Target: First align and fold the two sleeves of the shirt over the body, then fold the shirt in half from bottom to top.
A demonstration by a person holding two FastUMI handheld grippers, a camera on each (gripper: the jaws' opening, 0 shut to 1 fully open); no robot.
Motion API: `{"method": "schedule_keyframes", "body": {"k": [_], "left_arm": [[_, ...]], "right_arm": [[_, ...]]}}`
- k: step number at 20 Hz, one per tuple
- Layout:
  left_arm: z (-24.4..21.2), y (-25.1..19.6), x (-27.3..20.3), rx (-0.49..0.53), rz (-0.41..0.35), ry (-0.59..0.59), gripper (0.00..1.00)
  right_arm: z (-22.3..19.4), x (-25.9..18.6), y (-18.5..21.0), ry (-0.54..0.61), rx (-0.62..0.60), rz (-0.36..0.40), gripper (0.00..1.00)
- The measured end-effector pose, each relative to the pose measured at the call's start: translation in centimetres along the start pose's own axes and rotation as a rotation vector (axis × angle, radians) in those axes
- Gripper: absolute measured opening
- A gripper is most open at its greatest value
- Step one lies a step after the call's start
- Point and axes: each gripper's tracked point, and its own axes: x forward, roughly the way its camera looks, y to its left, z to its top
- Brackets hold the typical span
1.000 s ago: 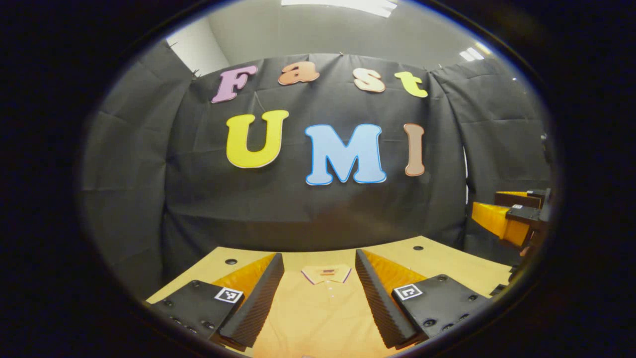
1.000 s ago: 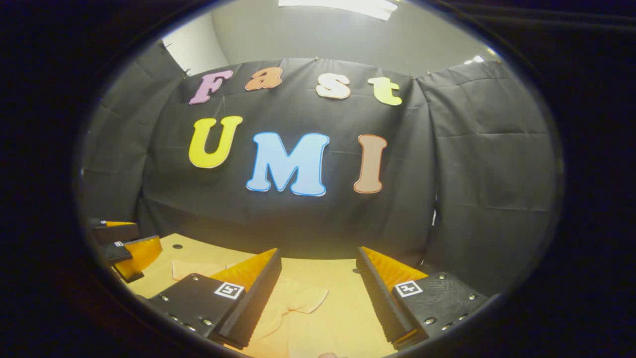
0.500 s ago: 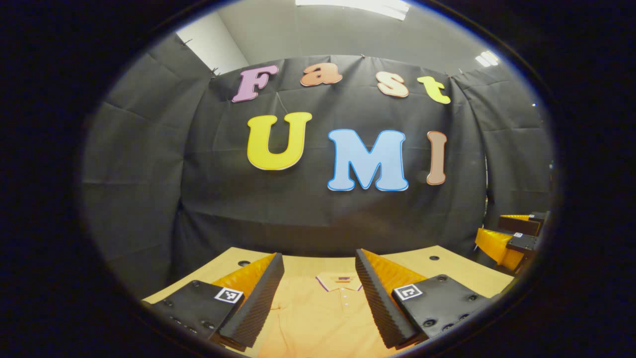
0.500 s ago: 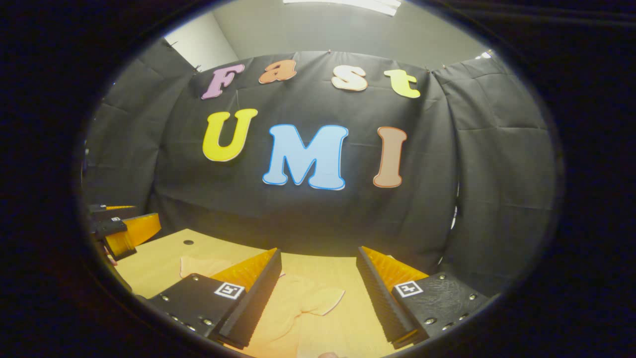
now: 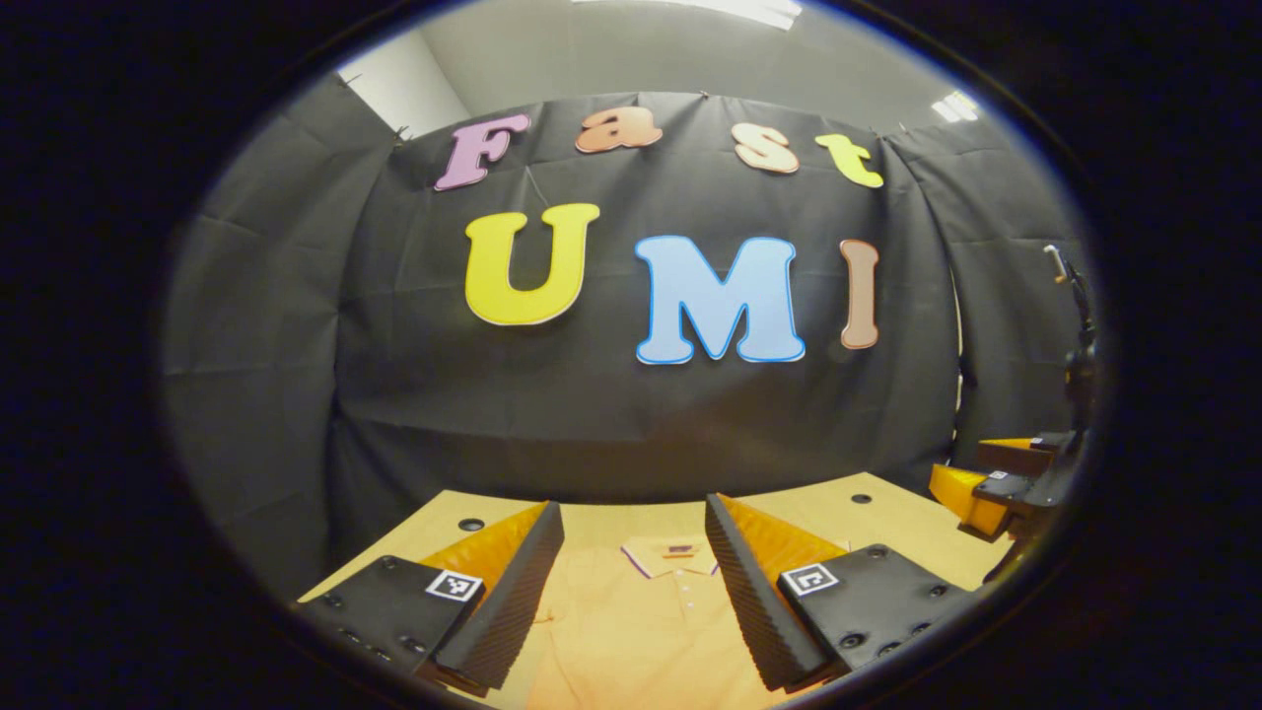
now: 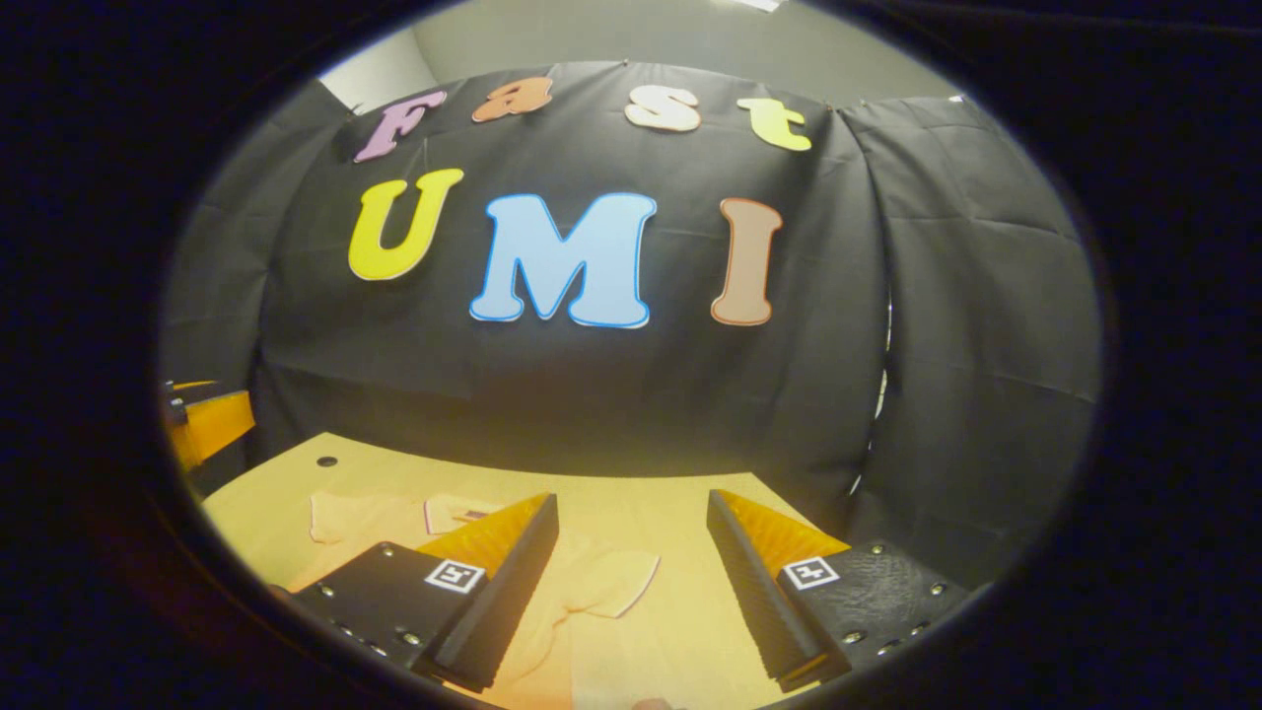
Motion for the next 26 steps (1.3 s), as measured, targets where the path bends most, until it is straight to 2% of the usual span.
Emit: {"method": "schedule_keyframes", "body": {"k": [7,12,19,26], "left_arm": [[-1.6,0.6,1.3,-0.013,-0.005,0.049,0.94],[-2.6,1.8,1.2,-0.016,0.02,0.069,0.95],[-3.2,5.0,-0.5,-0.015,0.088,0.083,0.95],[-3.8,7.0,-0.4,-0.011,0.118,0.098,0.95]], "right_arm": [[-4.9,6.3,0.0,0.167,0.037,-0.004,0.95],[-8.6,10.5,-0.1,0.28,0.043,-0.011,0.95],[-14.7,14.5,-0.1,0.453,0.077,-0.006,0.95],[-20.7,17.8,-0.7,0.614,0.11,-0.056,0.95]]}}
